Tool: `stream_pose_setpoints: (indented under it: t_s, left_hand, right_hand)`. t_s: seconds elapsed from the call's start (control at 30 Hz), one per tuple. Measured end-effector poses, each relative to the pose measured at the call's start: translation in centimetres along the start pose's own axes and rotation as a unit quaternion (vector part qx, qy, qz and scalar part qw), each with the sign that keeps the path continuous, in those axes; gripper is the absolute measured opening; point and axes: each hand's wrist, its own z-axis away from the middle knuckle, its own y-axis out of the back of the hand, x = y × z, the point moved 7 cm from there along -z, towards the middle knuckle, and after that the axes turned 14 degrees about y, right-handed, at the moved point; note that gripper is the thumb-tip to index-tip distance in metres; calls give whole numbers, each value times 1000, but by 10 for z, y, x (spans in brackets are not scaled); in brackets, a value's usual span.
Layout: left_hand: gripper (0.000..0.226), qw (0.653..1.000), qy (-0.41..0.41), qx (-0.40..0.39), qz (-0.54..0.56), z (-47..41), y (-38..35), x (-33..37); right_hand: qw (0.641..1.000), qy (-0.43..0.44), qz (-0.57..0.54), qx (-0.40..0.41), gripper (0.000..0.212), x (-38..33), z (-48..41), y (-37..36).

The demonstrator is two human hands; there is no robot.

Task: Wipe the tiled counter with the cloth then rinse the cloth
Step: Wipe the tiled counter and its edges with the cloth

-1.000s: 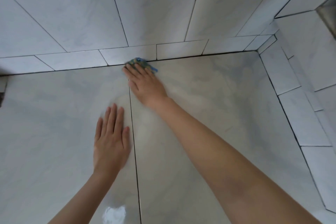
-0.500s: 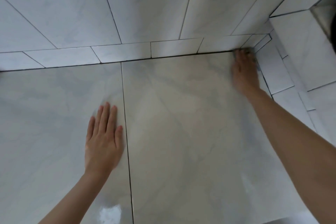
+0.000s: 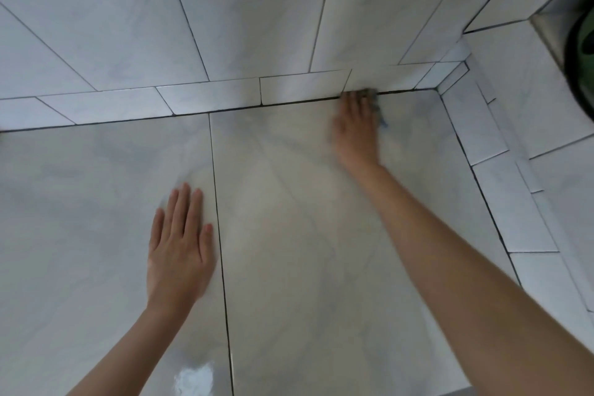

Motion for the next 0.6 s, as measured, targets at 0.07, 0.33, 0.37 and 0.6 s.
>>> stream_pose_setpoints:
  t_s: [0.07,0.33,0.37,0.6]
  left_hand:
    - [57,1000,-1,0,-1,0,0,0]
    - [57,1000,0,4,-4,-1,-1,0]
    - [57,1000,-1,4,-4,-1,0,0]
    - [57,1000,0,0,-4,0,0,1]
  right_hand:
    - [998,64,-7,-17,62,-59,1,-15]
    - [966,233,-30,-112,56,-218,11,-59]
    - [963,242,-25,-115,55,-220,10,-60]
    - [968,238,3,-75,51,-172,-7,-44]
